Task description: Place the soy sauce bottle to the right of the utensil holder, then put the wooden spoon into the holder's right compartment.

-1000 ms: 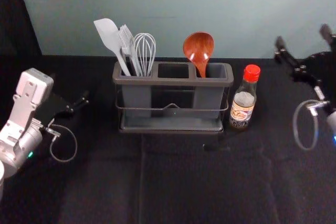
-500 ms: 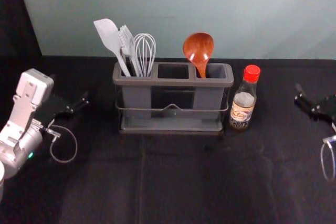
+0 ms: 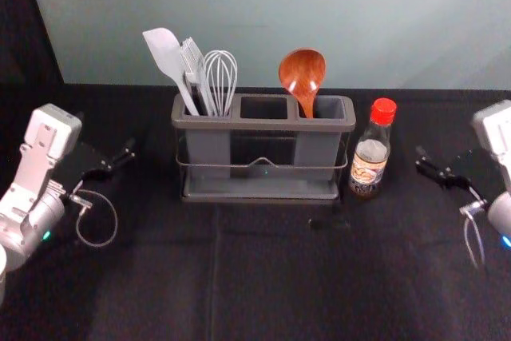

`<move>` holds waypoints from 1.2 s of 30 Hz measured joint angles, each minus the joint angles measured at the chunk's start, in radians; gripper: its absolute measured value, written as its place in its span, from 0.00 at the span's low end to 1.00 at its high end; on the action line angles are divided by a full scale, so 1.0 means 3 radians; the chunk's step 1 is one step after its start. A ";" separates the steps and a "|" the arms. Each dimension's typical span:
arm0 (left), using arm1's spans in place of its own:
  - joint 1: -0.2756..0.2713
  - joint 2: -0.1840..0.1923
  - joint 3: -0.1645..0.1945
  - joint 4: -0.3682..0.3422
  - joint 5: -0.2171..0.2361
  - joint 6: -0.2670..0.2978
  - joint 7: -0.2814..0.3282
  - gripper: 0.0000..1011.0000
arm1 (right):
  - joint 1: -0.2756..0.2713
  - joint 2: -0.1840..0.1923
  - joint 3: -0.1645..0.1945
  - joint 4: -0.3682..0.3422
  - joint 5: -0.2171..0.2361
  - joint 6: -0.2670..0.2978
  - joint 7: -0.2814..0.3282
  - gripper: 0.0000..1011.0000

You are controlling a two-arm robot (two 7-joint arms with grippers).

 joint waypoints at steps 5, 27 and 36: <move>0.0000 0.0000 0.0000 0.0000 0.0000 0.0000 0.0000 0.99 | 0.0194 -0.0011 -0.0112 0.0150 -0.0056 0.0026 0.0043 0.99; 0.0000 0.0000 0.0000 0.0000 0.0000 0.0000 0.0000 0.99 | 0.0354 -0.0092 -0.0189 0.0288 -0.0137 -0.0112 -0.0083 0.99; 0.0000 0.0000 0.0000 0.0000 0.0000 0.0000 0.0000 0.99 | 0.0356 -0.0090 -0.0192 0.0286 -0.0136 -0.0108 -0.0080 0.99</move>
